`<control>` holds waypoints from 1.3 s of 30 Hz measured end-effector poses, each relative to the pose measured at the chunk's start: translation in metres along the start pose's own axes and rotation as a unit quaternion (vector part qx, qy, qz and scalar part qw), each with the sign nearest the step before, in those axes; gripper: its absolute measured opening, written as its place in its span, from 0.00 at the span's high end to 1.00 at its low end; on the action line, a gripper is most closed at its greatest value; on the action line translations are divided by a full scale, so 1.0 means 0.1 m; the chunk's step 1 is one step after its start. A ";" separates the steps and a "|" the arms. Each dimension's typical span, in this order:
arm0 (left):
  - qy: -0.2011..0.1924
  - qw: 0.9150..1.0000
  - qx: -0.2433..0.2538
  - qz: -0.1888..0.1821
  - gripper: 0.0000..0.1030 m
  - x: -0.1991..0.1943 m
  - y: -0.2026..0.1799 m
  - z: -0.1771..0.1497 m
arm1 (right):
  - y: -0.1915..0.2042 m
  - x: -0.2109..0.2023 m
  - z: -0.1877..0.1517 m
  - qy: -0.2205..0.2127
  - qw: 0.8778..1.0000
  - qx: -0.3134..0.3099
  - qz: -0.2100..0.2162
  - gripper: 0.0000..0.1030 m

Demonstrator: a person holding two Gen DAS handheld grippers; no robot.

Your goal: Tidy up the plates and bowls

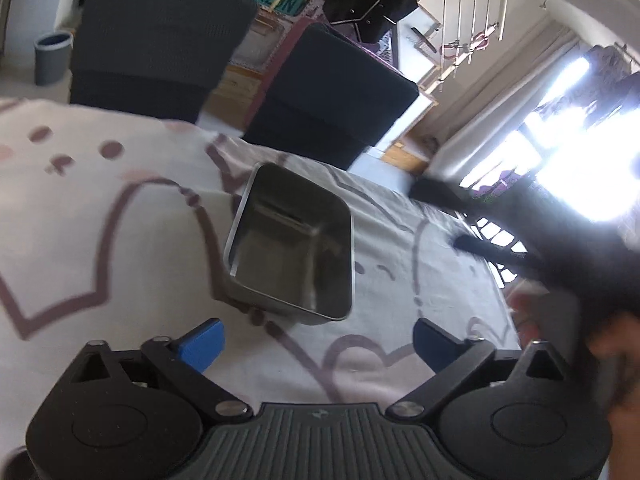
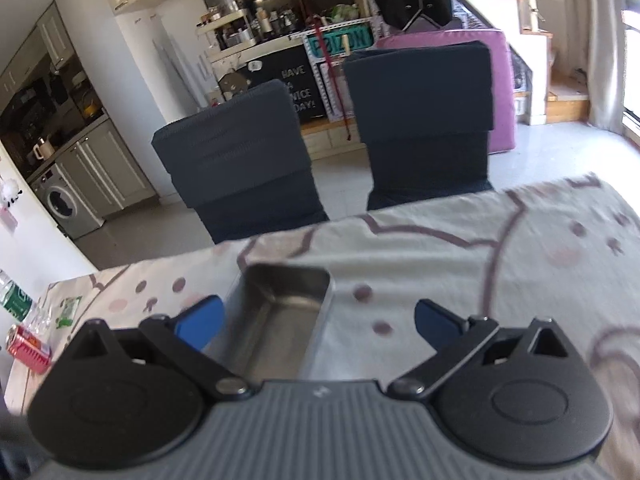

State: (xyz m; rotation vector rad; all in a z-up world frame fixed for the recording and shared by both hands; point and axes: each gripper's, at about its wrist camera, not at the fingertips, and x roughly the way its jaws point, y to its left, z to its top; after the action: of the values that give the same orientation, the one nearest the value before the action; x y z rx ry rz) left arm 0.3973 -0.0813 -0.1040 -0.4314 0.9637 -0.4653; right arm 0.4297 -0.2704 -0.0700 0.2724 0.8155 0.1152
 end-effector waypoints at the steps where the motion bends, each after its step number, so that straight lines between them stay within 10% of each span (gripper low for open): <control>1: 0.001 1.000 0.003 -0.004 0.12 0.03 0.01 -0.02 | 0.04 0.12 0.07 0.000 1.000 -0.003 0.008 0.09; 4: 0.005 1.000 0.022 -0.008 0.20 0.09 -0.01 -0.05 | 0.12 0.45 0.16 0.012 1.000 -0.012 0.018 0.26; 11: 0.004 1.000 0.008 -0.028 0.21 0.18 0.15 -0.05 | 0.21 1.10 0.20 0.019 0.999 0.002 0.039 0.29; 20: -0.016 0.999 -0.017 -0.040 0.21 0.16 0.33 0.02 | 0.26 0.97 0.21 0.078 0.994 -0.056 0.055 0.33; 27: -0.036 0.999 -0.026 -0.011 0.21 0.04 0.47 0.15 | -0.04 0.67 0.02 0.156 0.983 0.013 0.092 0.49; 39: -0.009 0.997 -0.017 0.069 0.84 0.11 0.58 0.15 | -0.03 0.56 -0.21 0.113 0.993 0.004 0.038 0.94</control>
State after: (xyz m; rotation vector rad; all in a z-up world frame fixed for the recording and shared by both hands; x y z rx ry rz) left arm 0.4256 -0.0379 -0.1356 -0.3963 0.9770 -0.3205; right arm 0.4528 -0.2580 -0.1238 0.3014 1.0312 0.2171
